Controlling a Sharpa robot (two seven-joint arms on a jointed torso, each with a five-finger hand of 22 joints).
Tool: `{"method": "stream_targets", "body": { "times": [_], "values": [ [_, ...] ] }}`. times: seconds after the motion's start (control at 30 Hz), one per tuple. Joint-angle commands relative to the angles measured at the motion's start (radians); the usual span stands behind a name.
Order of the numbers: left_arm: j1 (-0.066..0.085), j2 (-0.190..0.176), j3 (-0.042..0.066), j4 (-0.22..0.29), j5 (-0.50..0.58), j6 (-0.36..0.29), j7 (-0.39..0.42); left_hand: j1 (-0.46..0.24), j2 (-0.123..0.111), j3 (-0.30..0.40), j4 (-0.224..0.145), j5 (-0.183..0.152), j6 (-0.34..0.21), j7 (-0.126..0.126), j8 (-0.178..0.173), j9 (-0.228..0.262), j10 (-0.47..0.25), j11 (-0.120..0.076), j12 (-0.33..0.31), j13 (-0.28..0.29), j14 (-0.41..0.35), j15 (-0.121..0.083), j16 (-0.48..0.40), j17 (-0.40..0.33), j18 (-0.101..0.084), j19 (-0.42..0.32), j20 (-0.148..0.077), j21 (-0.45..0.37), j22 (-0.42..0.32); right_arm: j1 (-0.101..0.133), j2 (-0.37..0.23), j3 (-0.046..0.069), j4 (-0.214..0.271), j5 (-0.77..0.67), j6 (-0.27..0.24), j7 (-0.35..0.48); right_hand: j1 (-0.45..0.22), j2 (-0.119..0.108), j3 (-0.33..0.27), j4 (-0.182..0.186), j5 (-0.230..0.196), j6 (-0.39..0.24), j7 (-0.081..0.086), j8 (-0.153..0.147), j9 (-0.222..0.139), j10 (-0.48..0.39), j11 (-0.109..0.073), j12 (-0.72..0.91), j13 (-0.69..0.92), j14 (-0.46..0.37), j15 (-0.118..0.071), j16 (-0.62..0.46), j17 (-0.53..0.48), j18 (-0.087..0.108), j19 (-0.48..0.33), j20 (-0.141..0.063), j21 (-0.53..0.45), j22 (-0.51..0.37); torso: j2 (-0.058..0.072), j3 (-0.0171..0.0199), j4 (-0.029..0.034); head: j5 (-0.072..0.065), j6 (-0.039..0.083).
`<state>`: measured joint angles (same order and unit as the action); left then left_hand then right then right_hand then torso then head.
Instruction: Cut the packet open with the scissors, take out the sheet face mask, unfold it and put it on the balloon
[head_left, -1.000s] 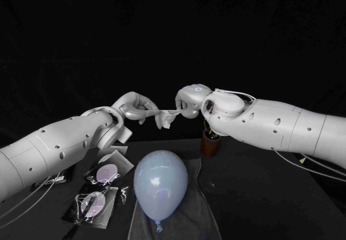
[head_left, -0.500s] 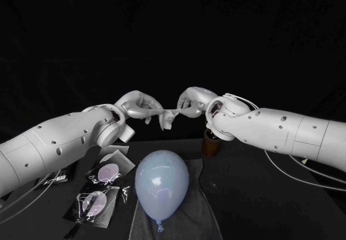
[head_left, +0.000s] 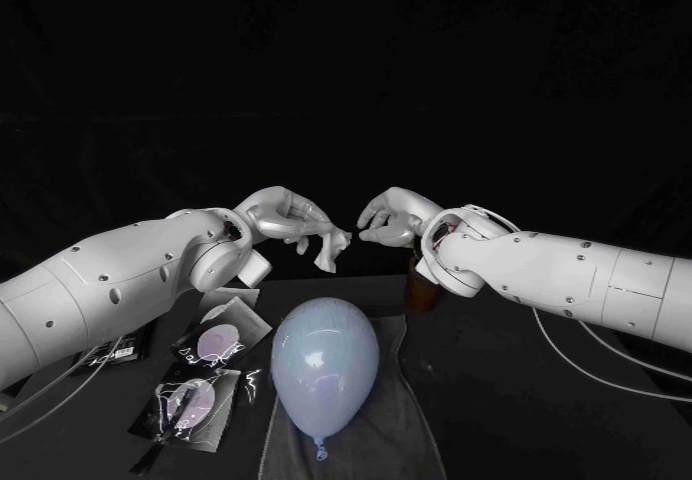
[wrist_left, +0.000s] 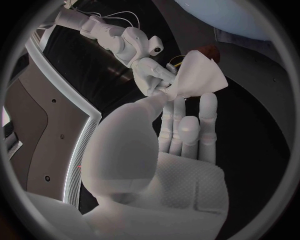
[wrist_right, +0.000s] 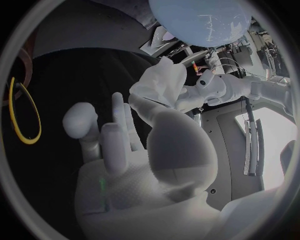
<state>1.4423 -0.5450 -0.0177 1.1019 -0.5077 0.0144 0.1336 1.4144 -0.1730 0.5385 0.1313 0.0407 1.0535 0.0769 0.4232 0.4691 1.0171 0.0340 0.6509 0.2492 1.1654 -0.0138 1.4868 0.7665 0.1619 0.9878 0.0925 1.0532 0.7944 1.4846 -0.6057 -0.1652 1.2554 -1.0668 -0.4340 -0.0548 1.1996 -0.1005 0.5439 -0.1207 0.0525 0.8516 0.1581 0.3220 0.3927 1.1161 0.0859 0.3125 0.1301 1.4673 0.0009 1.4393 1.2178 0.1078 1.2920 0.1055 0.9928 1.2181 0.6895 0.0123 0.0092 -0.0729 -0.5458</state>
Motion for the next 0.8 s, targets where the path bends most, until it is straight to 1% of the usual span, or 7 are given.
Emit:
{"method": "stream_targets", "body": {
  "times": [0.03, 0.23, 0.43, 0.57, 0.6, 0.67, 0.8],
  "values": [
    [0.002, -0.002, 0.001, 0.006, 0.066, 0.047, -0.039, 0.003, -0.007, 0.010, 0.000, 0.007, 0.007, 0.004, -0.002, 0.032, 0.012, 0.002, -0.008, -0.004, 0.039, -0.001, 0.015, 0.064, -0.002, 0.034, -0.001, 0.029, 0.037, -0.005, -0.011, -0.001, 0.009, 0.077, 0.008, 0.037, 0.004, -0.014, -0.010, 0.004, -0.004, -0.014, 0.001, -0.015, -0.007, -0.011, 0.001, -0.002, 0.002, 0.014, 0.008, -0.011, -0.025, 0.018, -0.016, 0.002, -0.027, -0.015, 0.000, 0.0004, 0.0004, 0.000, -0.001],
    [0.002, -0.008, 0.001, 0.013, 0.084, 0.058, -0.061, 0.004, -0.008, 0.012, -0.001, 0.007, 0.007, 0.005, -0.002, 0.034, 0.015, 0.002, -0.011, -0.005, 0.049, -0.002, 0.020, 0.080, -0.005, 0.046, -0.002, 0.040, 0.052, -0.024, -0.045, -0.002, 0.039, 0.155, -0.043, 0.084, 0.020, -0.011, -0.017, 0.009, -0.004, -0.016, 0.005, -0.028, -0.013, -0.003, 0.001, 0.015, 0.009, 0.011, 0.009, -0.009, -0.023, 0.019, -0.017, 0.006, -0.029, -0.014, 0.001, 0.0004, 0.0005, 0.001, -0.005],
    [0.002, -0.016, 0.001, 0.020, 0.090, 0.059, -0.073, 0.004, -0.008, 0.012, -0.001, 0.007, 0.007, 0.005, -0.002, 0.034, 0.015, 0.001, -0.012, -0.005, 0.051, -0.002, 0.020, 0.083, -0.005, 0.048, -0.002, 0.042, 0.055, -0.047, -0.096, -0.003, 0.111, 0.308, -0.121, 0.189, 0.053, -0.009, -0.047, 0.015, -0.004, 0.062, -0.018, -0.021, -0.015, 0.085, -0.033, 0.196, 0.121, 0.046, -0.021, 0.032, 0.070, -0.001, 0.052, -0.018, 0.078, 0.053, 0.001, 0.0011, 0.0007, 0.001, -0.006],
    [0.002, -0.019, 0.000, 0.022, 0.091, 0.056, -0.075, 0.004, -0.008, 0.013, -0.001, 0.007, 0.008, 0.005, -0.003, 0.035, 0.016, 0.001, -0.013, -0.006, 0.051, -0.002, 0.021, 0.083, -0.006, 0.050, -0.002, 0.044, 0.056, -0.064, -0.129, -0.003, 0.171, 0.382, -0.162, 0.257, 0.059, -0.007, -0.078, 0.037, -0.005, 0.077, -0.017, -0.047, -0.032, 0.064, -0.035, 0.577, 0.474, 0.056, -0.023, 0.049, 0.110, -0.014, 0.085, -0.024, 0.139, 0.097, 0.001, 0.0015, -0.0003, 0.005, -0.008],
    [0.002, -0.019, 0.000, 0.022, 0.091, 0.056, -0.075, 0.004, -0.008, 0.013, -0.001, 0.007, 0.008, 0.005, -0.003, 0.035, 0.016, 0.001, -0.013, -0.006, 0.051, -0.002, 0.021, 0.083, -0.006, 0.050, -0.002, 0.044, 0.056, -0.067, -0.133, -0.003, 0.179, 0.388, -0.165, 0.264, 0.059, -0.007, -0.078, 0.037, -0.005, 0.077, -0.017, -0.047, -0.032, 0.064, -0.035, 0.577, 0.474, 0.056, -0.023, 0.049, 0.110, -0.014, 0.085, -0.024, 0.139, 0.097, 0.001, 0.0015, -0.0003, 0.005, -0.008],
    [0.002, -0.020, 0.000, 0.022, 0.092, 0.055, -0.076, 0.004, -0.008, 0.013, -0.001, 0.007, 0.008, 0.005, -0.003, 0.035, 0.016, 0.001, -0.013, -0.006, 0.051, -0.002, 0.021, 0.083, -0.006, 0.050, -0.002, 0.044, 0.056, -0.075, -0.141, -0.003, 0.200, 0.399, -0.169, 0.277, 0.063, -0.005, -0.087, 0.045, -0.001, 0.079, -0.013, -0.059, -0.039, 0.127, -0.029, 0.848, 0.800, 0.064, -0.019, 0.064, 0.145, -0.022, 0.105, -0.020, 0.180, 0.125, 0.000, 0.0007, -0.0002, 0.004, -0.009],
    [0.002, -0.023, 0.000, 0.026, 0.092, 0.053, -0.076, 0.004, -0.008, 0.013, -0.001, 0.007, 0.008, 0.005, -0.003, 0.035, 0.016, 0.001, -0.013, -0.006, 0.051, -0.002, 0.021, 0.083, -0.006, 0.050, -0.002, 0.044, 0.056, -0.096, -0.149, -0.003, 0.233, 0.395, -0.180, 0.287, 0.065, -0.002, -0.093, 0.056, -0.002, 0.087, -0.011, -0.065, -0.043, 0.194, -0.026, 0.997, 1.007, 0.073, -0.013, 0.083, 0.194, -0.029, 0.121, -0.015, 0.218, 0.153, -0.001, 0.0008, -0.0001, 0.004, -0.010]
  ]
}}
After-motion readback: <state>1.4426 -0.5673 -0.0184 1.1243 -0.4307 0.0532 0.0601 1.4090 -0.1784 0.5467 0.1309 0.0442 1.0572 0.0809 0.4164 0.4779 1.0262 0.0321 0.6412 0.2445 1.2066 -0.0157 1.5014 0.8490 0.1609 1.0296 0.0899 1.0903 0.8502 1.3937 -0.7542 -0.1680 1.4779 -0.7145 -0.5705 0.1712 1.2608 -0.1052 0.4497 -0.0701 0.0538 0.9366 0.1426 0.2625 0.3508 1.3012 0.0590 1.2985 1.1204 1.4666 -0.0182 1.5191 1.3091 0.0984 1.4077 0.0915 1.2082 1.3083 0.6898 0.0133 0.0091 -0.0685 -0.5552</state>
